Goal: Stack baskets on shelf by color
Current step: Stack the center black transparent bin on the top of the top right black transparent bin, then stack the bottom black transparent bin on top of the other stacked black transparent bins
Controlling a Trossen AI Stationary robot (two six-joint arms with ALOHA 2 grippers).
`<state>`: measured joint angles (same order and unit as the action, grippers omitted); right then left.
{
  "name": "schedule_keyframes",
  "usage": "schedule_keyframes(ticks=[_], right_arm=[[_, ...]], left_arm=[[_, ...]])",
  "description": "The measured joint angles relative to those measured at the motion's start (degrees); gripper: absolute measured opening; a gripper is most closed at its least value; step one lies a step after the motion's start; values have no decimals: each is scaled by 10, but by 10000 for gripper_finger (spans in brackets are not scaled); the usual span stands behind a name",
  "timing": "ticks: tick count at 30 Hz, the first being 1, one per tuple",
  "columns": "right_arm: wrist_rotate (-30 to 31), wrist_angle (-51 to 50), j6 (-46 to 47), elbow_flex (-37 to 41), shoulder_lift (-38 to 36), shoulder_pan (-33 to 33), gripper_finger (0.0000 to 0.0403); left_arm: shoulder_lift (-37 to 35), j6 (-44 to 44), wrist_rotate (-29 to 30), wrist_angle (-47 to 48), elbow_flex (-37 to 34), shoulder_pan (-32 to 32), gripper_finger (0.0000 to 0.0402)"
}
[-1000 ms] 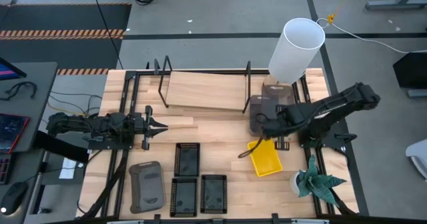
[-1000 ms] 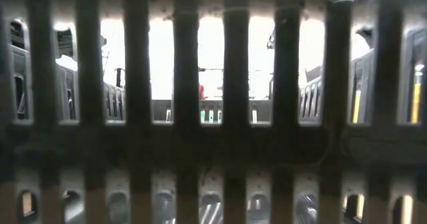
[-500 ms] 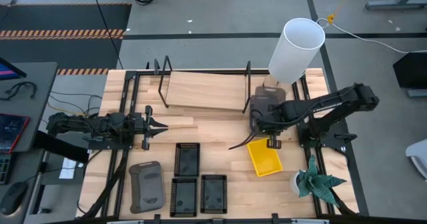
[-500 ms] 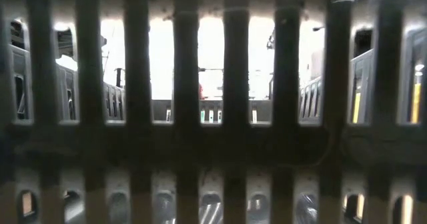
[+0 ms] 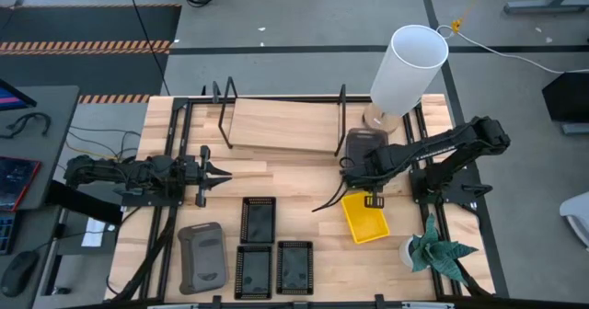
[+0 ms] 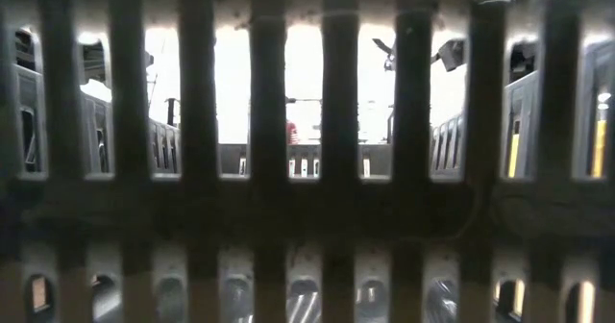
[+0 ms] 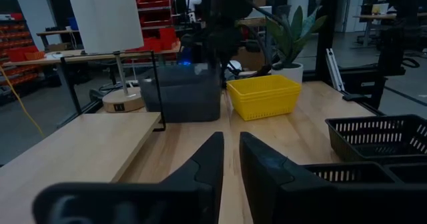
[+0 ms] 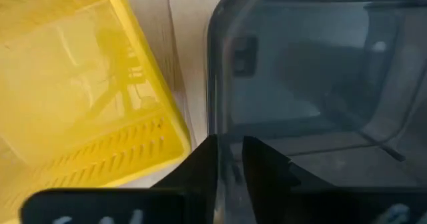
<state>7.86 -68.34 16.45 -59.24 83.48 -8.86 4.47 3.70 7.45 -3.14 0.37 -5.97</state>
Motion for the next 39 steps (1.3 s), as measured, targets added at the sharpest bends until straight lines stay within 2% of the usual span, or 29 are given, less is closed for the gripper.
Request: schedule_keyframes(ticks=[7, 15, 19, 23, 25, 26, 28, 31, 35, 39], right_arm=[[0, -49, 30, -42, -13, 0, 115], [5, -56, 69, -137, -23, 0, 121], [72, 1, 94, -170, -25, -2, 121], [167, 105, -14, -170, -30, -16, 121], [187, 182, -88, -164, -32, -18, 121], [175, 219, -121, -161, -35, -15, 121], [111, 271, -168, -157, -47, 1, 119], [38, 313, -180, -138, -76, 34, 110], [25, 372, -182, -86, -128, 65, 91], [1, 475, -186, 1, -191, 78, 76]], left_arm=[[0, 0, 0, 0, 0, 0, 53], [0, 0, 0, 0, 0, 0, 59], [0, 0, 0, 0, 0, 0, 54], [0, 0, 0, 0, 0, 0, 51], [0, 0, 0, 0, 0, 0, 53], [0, 0, 0, 0, 0, 0, 55], [0, 0, 0, 1, 0, 0, 57], [0, 0, 0, 1, 0, 0, 59], [0, 0, 0, 1, 0, 0, 55], [0, 0, 0, -2, 0, 0, 51]])
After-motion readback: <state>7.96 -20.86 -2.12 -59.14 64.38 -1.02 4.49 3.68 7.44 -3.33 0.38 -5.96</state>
